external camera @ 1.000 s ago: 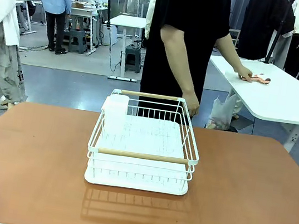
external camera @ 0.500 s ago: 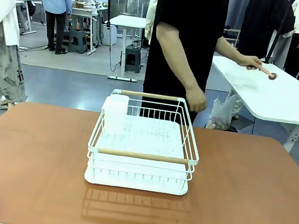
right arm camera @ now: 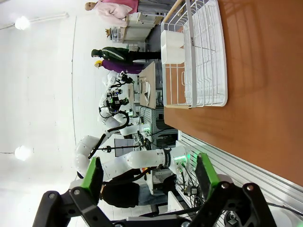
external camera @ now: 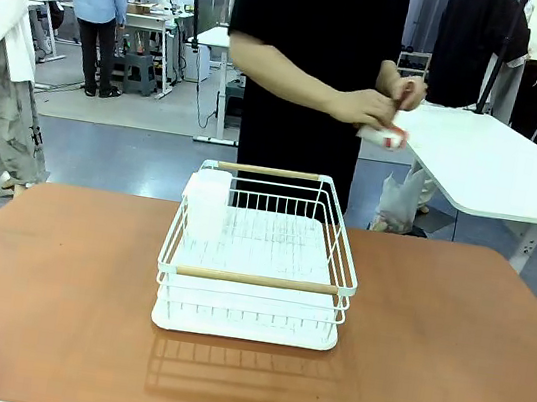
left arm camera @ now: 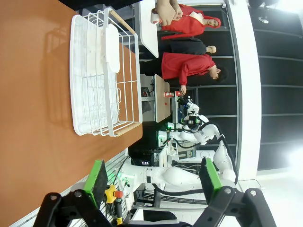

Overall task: Clean the table.
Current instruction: Pick up the Lint Roller when the human hands it over.

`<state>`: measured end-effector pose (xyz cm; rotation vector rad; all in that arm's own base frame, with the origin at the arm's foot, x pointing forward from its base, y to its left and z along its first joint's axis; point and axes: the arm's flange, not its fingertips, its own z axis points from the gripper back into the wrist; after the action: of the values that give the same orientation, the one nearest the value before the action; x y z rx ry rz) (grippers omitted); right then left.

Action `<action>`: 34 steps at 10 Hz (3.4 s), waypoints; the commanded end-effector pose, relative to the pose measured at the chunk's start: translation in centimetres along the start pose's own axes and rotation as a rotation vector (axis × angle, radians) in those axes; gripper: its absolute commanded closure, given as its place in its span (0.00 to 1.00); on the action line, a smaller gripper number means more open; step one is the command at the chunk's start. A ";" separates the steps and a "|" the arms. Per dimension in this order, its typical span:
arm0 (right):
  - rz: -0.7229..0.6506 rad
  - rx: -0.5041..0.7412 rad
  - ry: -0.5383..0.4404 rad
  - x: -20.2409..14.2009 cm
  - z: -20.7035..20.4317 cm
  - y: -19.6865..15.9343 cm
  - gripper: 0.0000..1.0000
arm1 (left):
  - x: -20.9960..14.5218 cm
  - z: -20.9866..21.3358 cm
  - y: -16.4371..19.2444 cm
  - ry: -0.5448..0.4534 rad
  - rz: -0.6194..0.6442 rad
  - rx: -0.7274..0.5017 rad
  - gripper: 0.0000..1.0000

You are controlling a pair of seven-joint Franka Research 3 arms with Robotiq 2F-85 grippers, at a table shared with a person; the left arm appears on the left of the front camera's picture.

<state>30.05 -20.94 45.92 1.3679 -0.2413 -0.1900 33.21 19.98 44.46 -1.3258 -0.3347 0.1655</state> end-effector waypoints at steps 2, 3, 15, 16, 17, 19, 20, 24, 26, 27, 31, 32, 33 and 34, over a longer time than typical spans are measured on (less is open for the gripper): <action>0.007 0.000 0.007 -0.3 0.2 0.2 0.00 | -0.2 0.2 -0.1 -0.001 -0.002 -0.002 0.00; 0.007 0.000 0.007 -0.3 0.2 0.2 0.00 | -0.2 0.2 -0.1 -0.001 -0.002 -0.002 0.00; 0.007 0.000 0.007 -0.3 0.2 0.2 0.00 | -0.2 0.2 -0.1 -0.001 -0.002 -0.002 0.00; 0.007 0.000 0.007 -0.3 0.2 0.2 0.00 | -0.2 0.2 -0.1 -0.001 -0.002 -0.002 0.00; 0.007 0.000 0.007 -0.3 0.2 0.2 0.00 | -0.2 0.2 -0.1 -0.001 -0.002 -0.002 0.00; 0.007 0.000 0.007 -0.3 0.2 0.2 0.00 | -0.2 0.2 -0.1 -0.001 -0.002 -0.002 0.00; 0.000 0.000 0.000 0.0 0.0 0.0 0.00 | -0.2 0.2 -0.1 -0.001 -0.002 -0.002 0.00; -0.317 -0.075 -0.246 -2.3 -4.7 5.5 0.00 | -0.2 0.2 -0.1 -0.001 -0.002 -0.002 0.00; -0.426 -0.036 -0.373 -2.4 -6.6 7.7 0.00 | -0.2 0.2 -0.1 -0.001 -0.002 -0.002 0.00; -0.398 -0.098 -0.390 -2.2 -7.6 8.4 0.00 | -0.2 0.2 -0.1 -0.001 -0.002 -0.002 0.00; -0.546 -0.280 -0.380 0.4 -11.7 9.1 0.00 | -0.2 0.2 -0.1 -0.001 -0.002 -0.002 0.00; -0.540 -0.307 -0.379 1.3 -12.5 9.3 0.00 | -0.2 0.2 -0.1 -0.001 -0.002 -0.002 0.00; -0.529 -0.337 -0.369 1.7 -13.3 9.3 0.00 | -0.2 0.2 -0.1 -0.001 -0.002 -0.002 0.00; -0.524 -0.360 -0.341 2.4 -14.0 9.2 0.00 | -0.2 0.2 -0.1 -0.001 -0.002 -0.002 0.00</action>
<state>35.34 -6.65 51.68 1.0420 -0.1362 -0.8570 33.21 19.98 44.42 -1.3255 -0.3337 0.1667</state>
